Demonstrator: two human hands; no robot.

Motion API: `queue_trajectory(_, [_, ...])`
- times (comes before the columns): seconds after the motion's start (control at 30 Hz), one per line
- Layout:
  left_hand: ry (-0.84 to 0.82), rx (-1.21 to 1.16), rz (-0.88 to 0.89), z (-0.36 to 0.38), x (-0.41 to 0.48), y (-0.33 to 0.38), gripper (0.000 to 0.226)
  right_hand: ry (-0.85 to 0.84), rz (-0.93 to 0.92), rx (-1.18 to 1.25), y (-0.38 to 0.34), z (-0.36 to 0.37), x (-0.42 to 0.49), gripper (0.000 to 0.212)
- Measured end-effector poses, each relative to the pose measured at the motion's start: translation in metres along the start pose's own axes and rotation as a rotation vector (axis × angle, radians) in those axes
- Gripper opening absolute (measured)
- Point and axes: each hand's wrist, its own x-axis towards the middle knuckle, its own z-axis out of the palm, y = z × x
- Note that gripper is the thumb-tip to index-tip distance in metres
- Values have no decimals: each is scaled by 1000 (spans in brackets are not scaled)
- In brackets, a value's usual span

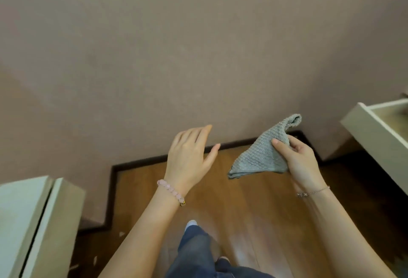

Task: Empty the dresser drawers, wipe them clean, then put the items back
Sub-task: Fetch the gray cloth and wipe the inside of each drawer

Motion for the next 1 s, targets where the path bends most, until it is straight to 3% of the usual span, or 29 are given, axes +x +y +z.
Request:
queue_trajectory(0.6, [-286, -207, 570, 174, 230, 151, 45, 696, 60, 92, -17, -182, 97, 15])
queue_trajectory(1.0, [-403, -290, 863, 274, 342, 272, 44, 975, 21, 228, -28, -291, 162, 18])
